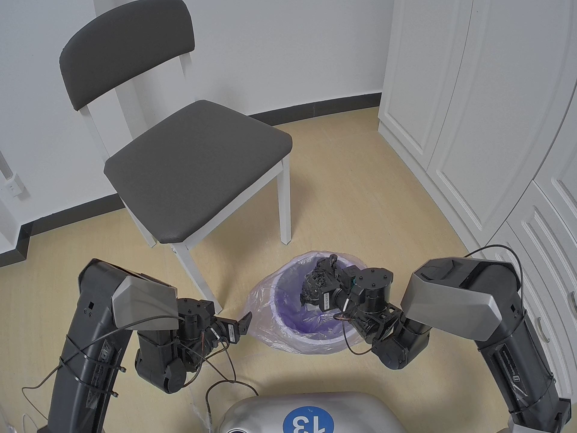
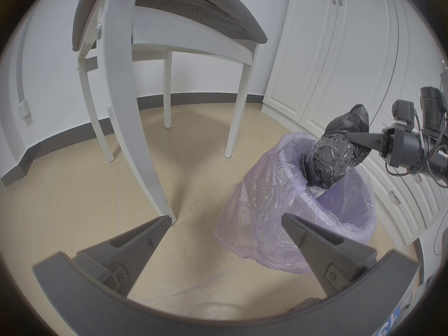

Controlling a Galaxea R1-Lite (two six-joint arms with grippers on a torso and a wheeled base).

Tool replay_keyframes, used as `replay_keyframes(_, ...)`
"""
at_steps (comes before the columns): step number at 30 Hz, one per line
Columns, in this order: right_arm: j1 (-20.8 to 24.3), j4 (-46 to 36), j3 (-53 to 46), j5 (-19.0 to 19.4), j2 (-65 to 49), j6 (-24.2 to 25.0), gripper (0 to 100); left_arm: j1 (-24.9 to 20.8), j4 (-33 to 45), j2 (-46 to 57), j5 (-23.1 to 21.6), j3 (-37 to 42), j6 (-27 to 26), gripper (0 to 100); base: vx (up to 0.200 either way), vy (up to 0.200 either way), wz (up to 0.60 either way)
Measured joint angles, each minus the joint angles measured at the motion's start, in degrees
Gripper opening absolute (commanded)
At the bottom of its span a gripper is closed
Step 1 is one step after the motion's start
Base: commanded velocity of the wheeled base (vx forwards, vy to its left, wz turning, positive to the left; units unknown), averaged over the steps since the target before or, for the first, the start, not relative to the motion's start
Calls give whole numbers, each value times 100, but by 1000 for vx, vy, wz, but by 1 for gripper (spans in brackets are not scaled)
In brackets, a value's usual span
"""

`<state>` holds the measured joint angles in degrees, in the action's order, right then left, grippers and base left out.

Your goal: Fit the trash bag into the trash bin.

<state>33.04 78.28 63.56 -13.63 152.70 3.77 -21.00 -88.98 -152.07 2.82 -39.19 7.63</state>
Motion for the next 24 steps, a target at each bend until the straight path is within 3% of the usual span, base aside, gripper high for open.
replay_keyframes(24,59,-312,546,15,441,633,0,0,0,0,0,0,-11,100,0,0,0)
